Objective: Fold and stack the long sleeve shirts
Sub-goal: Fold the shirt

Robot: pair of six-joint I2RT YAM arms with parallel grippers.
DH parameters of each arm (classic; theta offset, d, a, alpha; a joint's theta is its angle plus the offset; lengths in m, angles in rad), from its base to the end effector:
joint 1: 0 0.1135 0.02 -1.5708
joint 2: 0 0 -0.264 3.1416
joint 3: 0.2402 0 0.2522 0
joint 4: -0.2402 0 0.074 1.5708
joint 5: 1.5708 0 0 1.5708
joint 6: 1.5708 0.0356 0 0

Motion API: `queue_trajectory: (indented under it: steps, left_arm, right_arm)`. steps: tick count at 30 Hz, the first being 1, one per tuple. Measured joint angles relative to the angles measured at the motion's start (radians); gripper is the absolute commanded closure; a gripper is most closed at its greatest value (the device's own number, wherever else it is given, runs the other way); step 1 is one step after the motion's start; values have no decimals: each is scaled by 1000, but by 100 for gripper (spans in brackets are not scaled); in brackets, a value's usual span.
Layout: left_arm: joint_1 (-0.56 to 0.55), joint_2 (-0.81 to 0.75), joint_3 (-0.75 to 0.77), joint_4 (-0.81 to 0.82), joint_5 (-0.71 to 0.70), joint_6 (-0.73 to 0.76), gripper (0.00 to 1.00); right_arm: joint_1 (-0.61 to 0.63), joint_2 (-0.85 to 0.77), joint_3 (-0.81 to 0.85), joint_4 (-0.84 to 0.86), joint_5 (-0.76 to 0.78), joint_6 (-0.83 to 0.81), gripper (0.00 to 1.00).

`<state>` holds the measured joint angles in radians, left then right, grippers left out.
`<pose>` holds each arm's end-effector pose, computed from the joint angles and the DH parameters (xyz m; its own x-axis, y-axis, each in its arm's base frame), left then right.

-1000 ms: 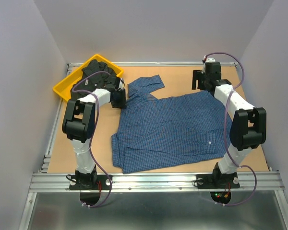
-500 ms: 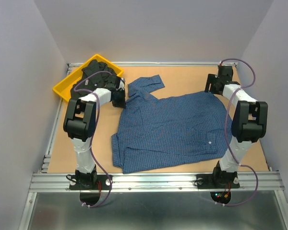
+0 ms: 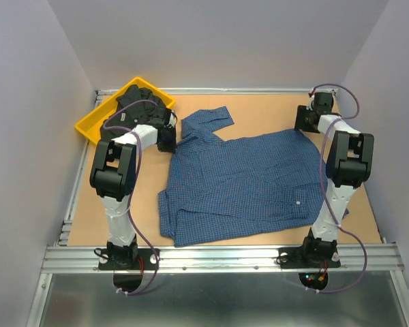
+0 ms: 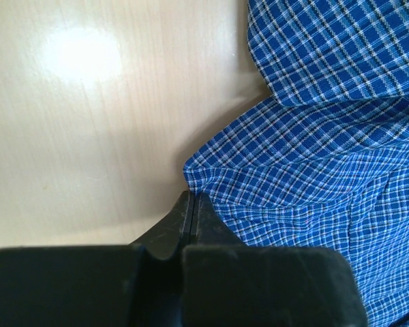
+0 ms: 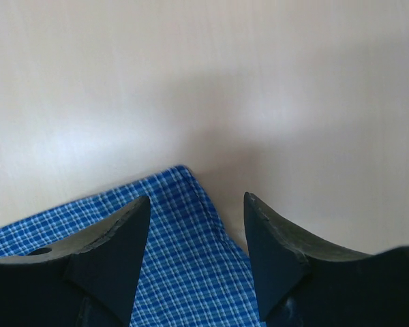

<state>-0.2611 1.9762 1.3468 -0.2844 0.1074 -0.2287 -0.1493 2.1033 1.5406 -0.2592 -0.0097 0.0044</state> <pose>0.4089 -0.1132 0.1738 -0.8176 -0.0148 -0.5756 0.1382 0.9654 -0.2211 0.4627 -0.0693 0.1807 -0.7237 0.1133 -0.6808 0.1454 0.9893 0.0101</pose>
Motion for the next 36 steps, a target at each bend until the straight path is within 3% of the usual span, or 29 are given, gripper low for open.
queue_trajectory:
  steps: [16, 22, 23, 26, 29, 32, 34, 35, 36]
  left_arm:
    - [0, 0, 3, -7, -19, 0, 100]
    - [0, 3, 7, -12, -22, 0, 100]
    - [0, 4, 10, -14, -22, 0, 100]
    - [0, 5, 10, -14, -23, 0, 100]
    - [2, 5, 10, -13, -20, 0, 100]
    - [15, 6, 10, -8, -2, 0, 100]
    - [30, 8, 12, -2, 6, 0, 100]
    - [37, 10, 18, -4, 6, 0, 100]
    - [46, 17, 29, -5, 5, 2, 100]
  right_arm:
    - [0, 63, 36, 13, -201, -121, 41]
    - [0, 73, 35, 40, -224, -148, 62]
    - [0, 74, 36, 41, -227, -150, 62]
    - [0, 76, 35, 46, -241, -162, 77]
    - [0, 78, 36, 47, -253, -169, 78]
    - [0, 80, 38, 48, -264, -169, 91]
    - [0, 85, 46, 47, -269, -163, 92]
    - [0, 89, 51, 45, -272, -161, 99]
    - [0, 92, 57, 43, -272, -159, 99]
